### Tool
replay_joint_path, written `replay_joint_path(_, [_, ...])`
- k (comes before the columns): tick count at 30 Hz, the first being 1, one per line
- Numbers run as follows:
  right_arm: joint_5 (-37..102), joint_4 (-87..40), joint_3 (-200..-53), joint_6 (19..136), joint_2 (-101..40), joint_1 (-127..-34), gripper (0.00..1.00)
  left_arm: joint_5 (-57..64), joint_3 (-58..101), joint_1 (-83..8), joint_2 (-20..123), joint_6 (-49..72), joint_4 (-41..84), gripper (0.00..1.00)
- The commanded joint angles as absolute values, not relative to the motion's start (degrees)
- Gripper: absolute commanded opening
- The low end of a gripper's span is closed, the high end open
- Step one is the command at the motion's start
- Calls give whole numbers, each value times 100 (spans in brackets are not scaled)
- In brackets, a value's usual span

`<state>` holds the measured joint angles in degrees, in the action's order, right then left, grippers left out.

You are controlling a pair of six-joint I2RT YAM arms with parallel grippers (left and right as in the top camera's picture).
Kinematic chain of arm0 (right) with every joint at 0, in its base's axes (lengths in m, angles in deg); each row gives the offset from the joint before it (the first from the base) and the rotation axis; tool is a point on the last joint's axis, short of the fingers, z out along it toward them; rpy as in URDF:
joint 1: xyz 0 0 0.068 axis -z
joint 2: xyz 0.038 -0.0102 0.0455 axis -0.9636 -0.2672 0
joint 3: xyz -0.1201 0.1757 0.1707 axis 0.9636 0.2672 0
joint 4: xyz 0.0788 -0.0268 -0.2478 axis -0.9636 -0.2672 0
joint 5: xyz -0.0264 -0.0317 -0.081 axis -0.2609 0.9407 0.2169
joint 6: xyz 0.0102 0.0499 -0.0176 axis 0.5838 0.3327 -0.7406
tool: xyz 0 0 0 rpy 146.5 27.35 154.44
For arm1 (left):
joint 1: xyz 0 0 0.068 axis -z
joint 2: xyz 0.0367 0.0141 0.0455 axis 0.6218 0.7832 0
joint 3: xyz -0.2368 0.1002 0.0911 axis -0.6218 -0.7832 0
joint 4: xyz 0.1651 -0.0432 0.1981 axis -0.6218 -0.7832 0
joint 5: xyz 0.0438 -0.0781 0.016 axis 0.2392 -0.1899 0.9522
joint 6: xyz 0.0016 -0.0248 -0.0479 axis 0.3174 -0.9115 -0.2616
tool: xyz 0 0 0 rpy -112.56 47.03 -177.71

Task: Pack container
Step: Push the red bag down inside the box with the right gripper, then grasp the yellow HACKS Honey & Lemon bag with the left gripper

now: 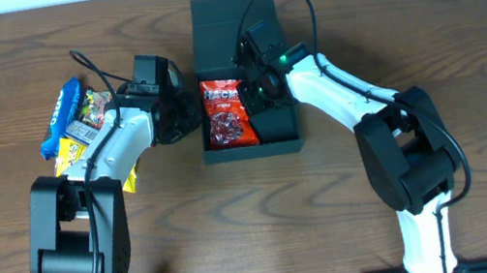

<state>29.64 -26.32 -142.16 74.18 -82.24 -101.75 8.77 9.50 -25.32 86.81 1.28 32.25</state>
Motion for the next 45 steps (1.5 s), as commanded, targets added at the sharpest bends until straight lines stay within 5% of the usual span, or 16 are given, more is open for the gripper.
replay_joint_path(1, [2444,-2588,-14200,7464,-8268,-10262,1,702,915,-2528,8745,84,3249,6])
replay_joint_path(18, [2978,-3572,-15160,7110,-7726,-10120,1,761,1122,-2725,8555,355,3110,6])
replay_joint_path(24, [3598,-3987,-15733,7038,-6910,-9984,1,1961,1546,-2803,7809,289,2519,6])
replay_joint_path(30, [3616,-4015,-15757,6871,-6010,-9499,63,3069,1546,-3022,7307,-154,1816,6])
replay_joint_path(34, [3614,-4120,-15757,6871,-5684,-9084,74,3447,1505,-3404,7311,-1033,930,6])
replay_joint_path(38, [3611,-4313,-15754,6871,-5675,-8833,75,3605,1489,-3807,7311,-1485,310,7])
replay_joint_path(41, [3614,-4372,-15754,6850,-5680,-8784,76,3664,1330,-4056,7307,-2043,148,20])
replay_joint_path(45, [3614,-4372,-15754,6699,-5680,-8780,79,3596,845,-4312,7307,-2755,338,61])
